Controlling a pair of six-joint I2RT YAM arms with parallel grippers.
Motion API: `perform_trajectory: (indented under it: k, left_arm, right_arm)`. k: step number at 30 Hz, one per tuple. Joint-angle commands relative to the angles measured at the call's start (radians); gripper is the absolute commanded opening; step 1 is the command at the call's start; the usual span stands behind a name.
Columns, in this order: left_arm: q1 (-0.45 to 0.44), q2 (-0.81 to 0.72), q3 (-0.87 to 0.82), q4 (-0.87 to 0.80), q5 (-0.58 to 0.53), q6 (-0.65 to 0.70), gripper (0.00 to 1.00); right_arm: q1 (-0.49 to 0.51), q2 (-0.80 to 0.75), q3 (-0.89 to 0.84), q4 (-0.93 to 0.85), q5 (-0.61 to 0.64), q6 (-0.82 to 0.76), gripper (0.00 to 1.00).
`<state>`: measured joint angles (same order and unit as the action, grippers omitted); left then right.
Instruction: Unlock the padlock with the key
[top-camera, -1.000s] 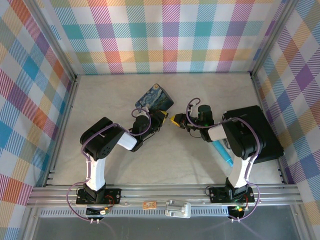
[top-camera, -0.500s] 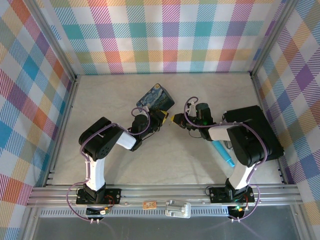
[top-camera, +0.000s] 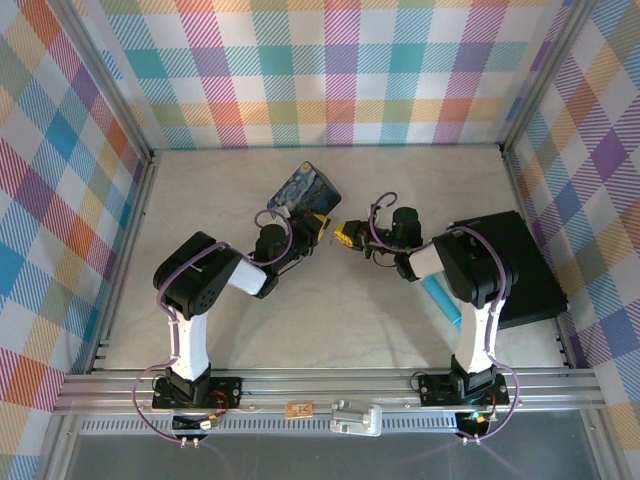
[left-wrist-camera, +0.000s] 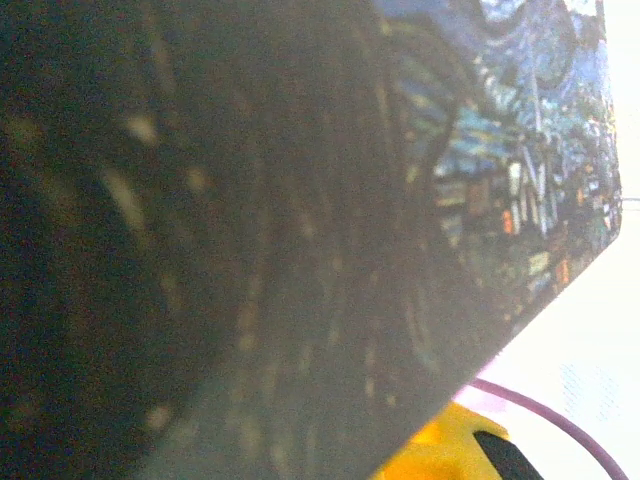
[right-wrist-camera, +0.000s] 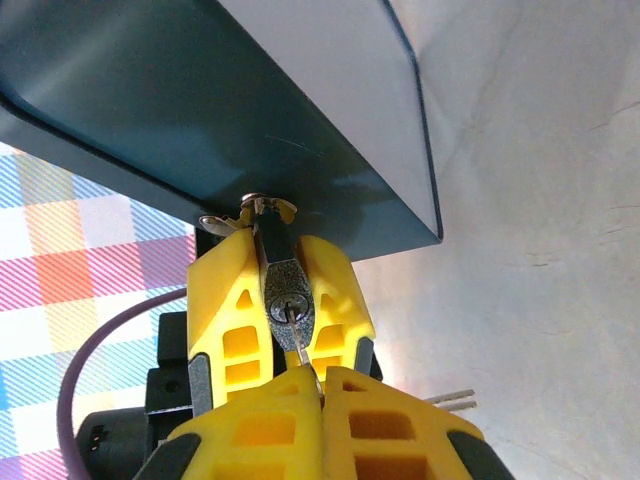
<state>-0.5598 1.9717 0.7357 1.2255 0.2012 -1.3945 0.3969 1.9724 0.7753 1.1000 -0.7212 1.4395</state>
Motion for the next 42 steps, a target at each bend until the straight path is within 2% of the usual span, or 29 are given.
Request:
perform_trajectory:
  k: [1, 5, 7, 11, 15, 19, 24, 28, 31, 36, 42]
  left_arm:
    - [-0.077, -0.021, 0.015, 0.110, 0.357, -0.011, 0.00]
    - [-0.066, -0.028, 0.005, 0.071, 0.365, -0.030, 0.00]
    - [-0.066, -0.047, 0.006, 0.015, 0.372, -0.008, 0.00]
    - [-0.068, -0.068, 0.012, -0.043, 0.391, 0.017, 0.00]
    - [-0.080, -0.074, 0.016, -0.045, 0.401, 0.020, 0.00]
    - [-0.092, -0.085, 0.001, -0.017, 0.384, 0.014, 0.00]
    - [-0.098, -0.098, -0.027, -0.005, 0.354, 0.012, 0.00]
    - [-0.123, -0.101, -0.021, -0.010, 0.296, 0.007, 0.00]
    - [-0.145, -0.096, 0.003, -0.014, 0.263, -0.001, 0.00]
    - [-0.150, -0.084, 0.022, -0.015, 0.269, 0.007, 0.00]
    - [-0.141, -0.071, 0.011, -0.002, 0.321, 0.001, 0.00]
  right_arm:
    - [0.050, -0.058, 0.043, 0.091, -0.058, -0.033, 0.00]
    - [0.054, -0.191, 0.069, -0.368, -0.029, -0.467, 0.00]
    - [0.052, -0.222, 0.085, -0.461, -0.007, -0.578, 0.00]
    - [0.050, -0.232, 0.137, -0.583, 0.007, -0.665, 0.00]
    - [0.051, -0.189, 0.160, -0.539, 0.021, -0.587, 0.00]
    - [0.051, -0.169, 0.133, -0.485, 0.115, -0.463, 0.00]
    - [0.050, -0.149, 0.075, -0.285, 0.200, -0.269, 0.00]
    - [0.049, -0.087, 0.022, -0.062, 0.256, -0.056, 0.00]
    - [0.051, -0.030, 0.033, 0.011, 0.235, 0.040, 0.00]
    - [0.053, -0.033, 0.026, -0.025, 0.216, 0.017, 0.00]
    - [0.038, -0.071, 0.042, -0.163, 0.217, -0.164, 0.00]
